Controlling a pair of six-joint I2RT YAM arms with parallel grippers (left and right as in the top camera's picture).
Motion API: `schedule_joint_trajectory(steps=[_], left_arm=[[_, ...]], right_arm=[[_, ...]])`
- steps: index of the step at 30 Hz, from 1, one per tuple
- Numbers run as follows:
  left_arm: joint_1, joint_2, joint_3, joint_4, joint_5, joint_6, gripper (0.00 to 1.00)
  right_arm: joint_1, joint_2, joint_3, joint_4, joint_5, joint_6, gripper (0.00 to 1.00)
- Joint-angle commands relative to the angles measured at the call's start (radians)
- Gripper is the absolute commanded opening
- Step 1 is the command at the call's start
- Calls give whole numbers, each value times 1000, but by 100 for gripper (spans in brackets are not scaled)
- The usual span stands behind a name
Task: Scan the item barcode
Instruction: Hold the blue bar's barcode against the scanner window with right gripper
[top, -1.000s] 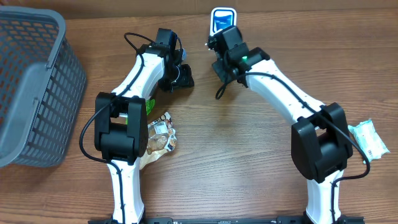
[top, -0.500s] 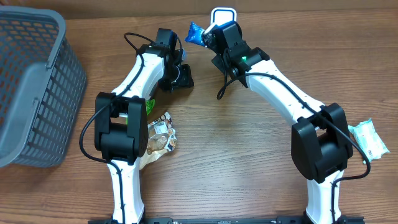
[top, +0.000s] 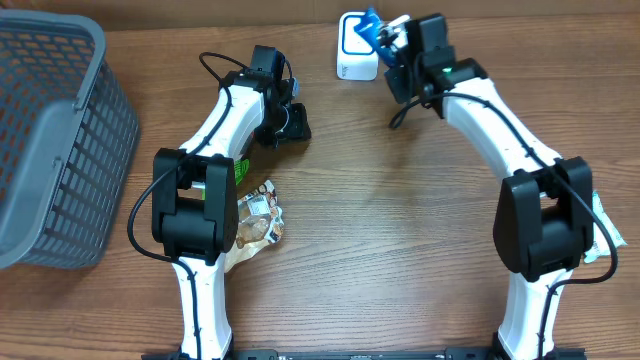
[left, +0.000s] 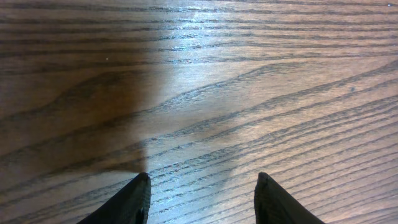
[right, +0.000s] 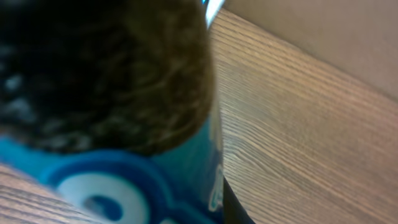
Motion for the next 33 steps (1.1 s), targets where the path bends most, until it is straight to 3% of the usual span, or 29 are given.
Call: schedule_joint_trajectory(steps=[1, 18, 26, 33], left_arm=[[2, 8, -2, 4, -13, -21, 46], [0, 8, -2, 4, -13, -25, 44], [-2, 8, -2, -8, -14, -25, 43], [0, 8, 4, -150, 68, 21, 40]], right_arm=[[13, -16, 22, 5, -64, 35, 4], [85, 89, 57, -48, 77, 4, 4], [107, 89, 161, -204, 78, 80, 4], [107, 89, 291, -447, 45, 239, 3]])
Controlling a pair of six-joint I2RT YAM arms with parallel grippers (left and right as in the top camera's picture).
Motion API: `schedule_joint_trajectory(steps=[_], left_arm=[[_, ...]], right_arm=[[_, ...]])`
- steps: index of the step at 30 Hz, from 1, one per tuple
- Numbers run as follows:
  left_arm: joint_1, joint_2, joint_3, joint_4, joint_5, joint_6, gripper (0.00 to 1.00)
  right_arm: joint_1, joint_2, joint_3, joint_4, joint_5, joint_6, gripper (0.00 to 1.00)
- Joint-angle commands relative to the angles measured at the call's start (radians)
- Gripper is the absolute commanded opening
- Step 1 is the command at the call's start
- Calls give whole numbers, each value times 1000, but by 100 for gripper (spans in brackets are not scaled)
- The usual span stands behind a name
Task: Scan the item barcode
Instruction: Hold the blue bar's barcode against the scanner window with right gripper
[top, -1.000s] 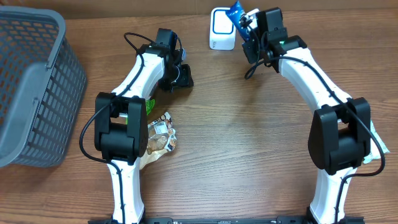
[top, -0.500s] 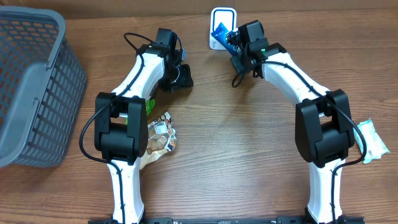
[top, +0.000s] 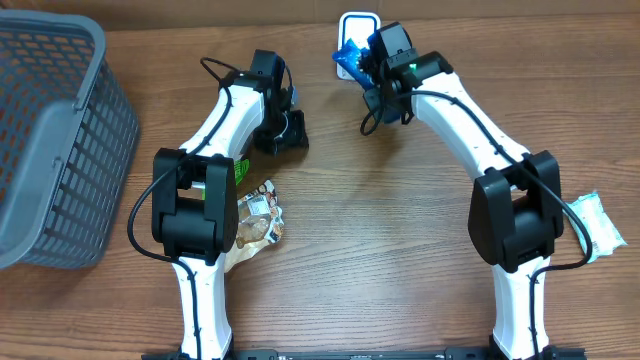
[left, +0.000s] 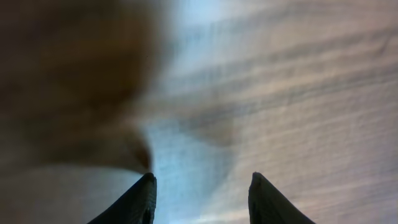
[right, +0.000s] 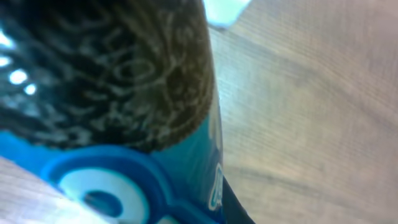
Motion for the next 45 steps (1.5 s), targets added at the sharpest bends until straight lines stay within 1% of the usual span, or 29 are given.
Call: schedule_joint_trajectory(steps=[1, 4, 8, 11, 15, 20, 25, 31, 40, 45], left_arm=[[0, 8, 6, -40, 45, 45, 40], [0, 8, 17, -84, 43, 58, 40], [0, 5, 41, -122, 43, 65, 39], [0, -1, 51, -122, 43, 65, 39], [0, -2, 60, -120, 43, 64, 39], [0, -2, 60, -90, 42, 64, 40], [-3, -2, 60, -47, 43, 64, 40], [-3, -2, 59, -30, 42, 64, 40], [-3, -2, 59, -24, 43, 64, 40], [-3, -2, 59, -24, 43, 64, 41]], right_arm=[[-2, -15, 119, -47, -36, 103, 3], [-2, -15, 206, -101, -81, 112, 3], [-1, 14, 283, -110, -76, 119, 3], [-5, 56, 324, -97, -62, 134, 3], [-10, 130, 440, -132, -63, 134, 3], [-10, 146, 535, -145, -62, 134, 3], [-24, 171, 544, -123, -67, 133, 3], [-52, 268, 544, -118, -126, 126, 3], [-35, 343, 542, -81, -130, 32, 4], [-33, 361, 542, -83, -131, 30, 3]])
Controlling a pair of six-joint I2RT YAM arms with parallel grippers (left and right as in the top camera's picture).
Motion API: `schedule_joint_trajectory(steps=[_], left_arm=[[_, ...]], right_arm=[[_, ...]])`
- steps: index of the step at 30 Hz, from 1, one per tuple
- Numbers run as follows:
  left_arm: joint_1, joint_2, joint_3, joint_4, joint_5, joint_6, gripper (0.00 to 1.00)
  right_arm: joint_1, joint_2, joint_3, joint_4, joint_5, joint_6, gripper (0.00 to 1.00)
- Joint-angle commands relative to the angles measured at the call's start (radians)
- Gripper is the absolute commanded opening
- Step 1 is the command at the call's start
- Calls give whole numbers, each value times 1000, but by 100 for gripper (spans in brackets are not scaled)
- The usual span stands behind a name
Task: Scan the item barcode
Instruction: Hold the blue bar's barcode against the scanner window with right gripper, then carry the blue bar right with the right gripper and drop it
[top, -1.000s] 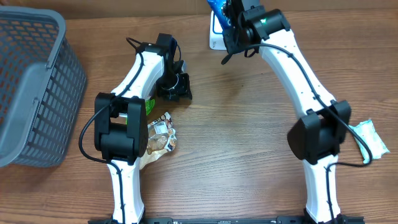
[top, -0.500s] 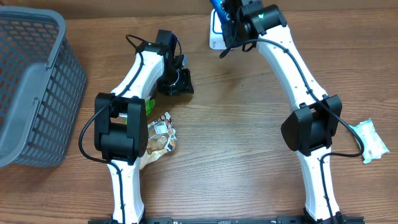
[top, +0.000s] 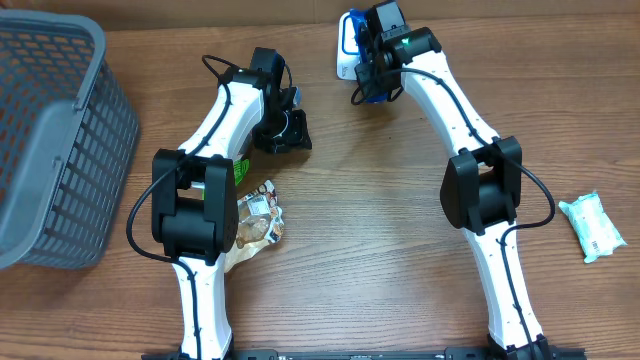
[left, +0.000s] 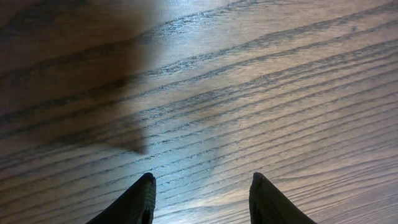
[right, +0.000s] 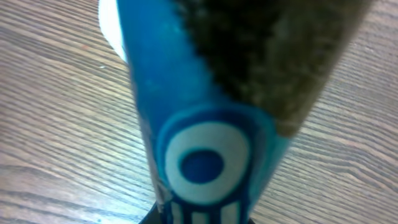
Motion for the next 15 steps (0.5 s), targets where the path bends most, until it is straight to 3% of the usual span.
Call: schedule_joint_trajectory(steps=[1, 15], left_arm=[[-3, -2, 25, 4, 11, 19, 41], [-3, -2, 25, 4, 11, 19, 40]], right_arm=[[6, -9, 20, 10, -8, -19, 3], [33, -11, 43, -14, -43, -30, 3]])
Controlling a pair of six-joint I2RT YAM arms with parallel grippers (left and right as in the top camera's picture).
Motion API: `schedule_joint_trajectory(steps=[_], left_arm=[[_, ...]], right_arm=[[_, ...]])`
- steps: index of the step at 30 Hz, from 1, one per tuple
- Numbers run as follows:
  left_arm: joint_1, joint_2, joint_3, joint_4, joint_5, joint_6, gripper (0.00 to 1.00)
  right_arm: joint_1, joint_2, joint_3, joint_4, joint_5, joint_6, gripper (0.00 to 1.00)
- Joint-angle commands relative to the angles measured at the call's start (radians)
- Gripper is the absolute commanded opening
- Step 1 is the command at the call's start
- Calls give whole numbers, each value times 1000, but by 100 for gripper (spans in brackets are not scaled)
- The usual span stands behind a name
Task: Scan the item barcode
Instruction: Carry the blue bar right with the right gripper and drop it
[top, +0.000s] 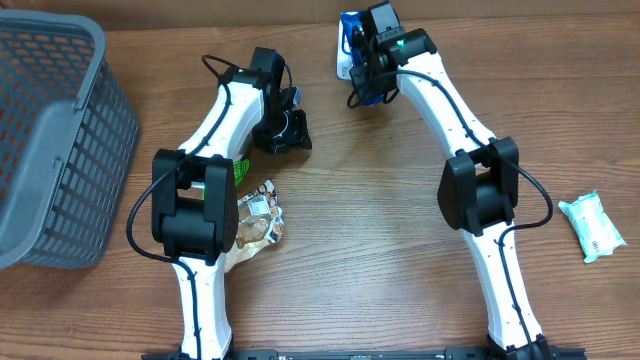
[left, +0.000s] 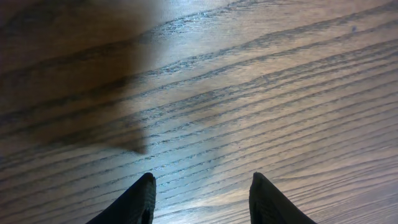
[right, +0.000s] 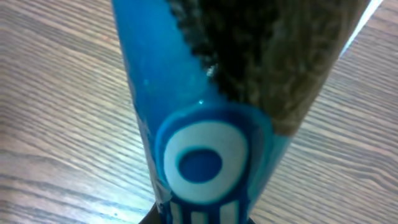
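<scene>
A blue snack packet with a white ring on it is held at the table's back edge, and my right gripper is shut on its lower end. It hangs over the white scanner, which is mostly hidden beneath it. In the right wrist view the packet fills the frame and covers the fingers. My left gripper stands open and empty over bare wood, left of the scanner. No barcode can be made out.
A grey basket stands at the left edge. A crumpled snack bag and a small green item lie beside the left arm. A pale green packet lies at the far right.
My right gripper with the blue packet has shifted very slightly left and back over the scanner. The left arm has not moved.
My right gripper held the blue packet just right of the scanner. Then it was over the scanner's front. By the last moment the wrist had turned, with the packet upright over the scanner, where it stays. The left gripper stayed open in place.
</scene>
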Motion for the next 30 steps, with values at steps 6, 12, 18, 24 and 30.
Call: schedule_joint_trajectory(steps=[6, 12, 18, 24, 30], left_arm=[[-3, -2, 25, 4, 11, 19, 38], [-3, -2, 25, 0, 11, 18, 37], [-3, -2, 25, 1, 11, 19, 38], [-3, -2, 25, 1, 11, 19, 38], [-3, -2, 25, -3, 11, 19, 38]], right_arm=[[5, -82, 175, -155, -153, -8, 4], [-38, -251, 299, -414, -288, -55, 4], [-133, -457, 311, -608, -410, -73, 4], [-286, -647, 281, -615, -462, 32, 4], [-403, -884, 21, -615, -230, 213, 4]])
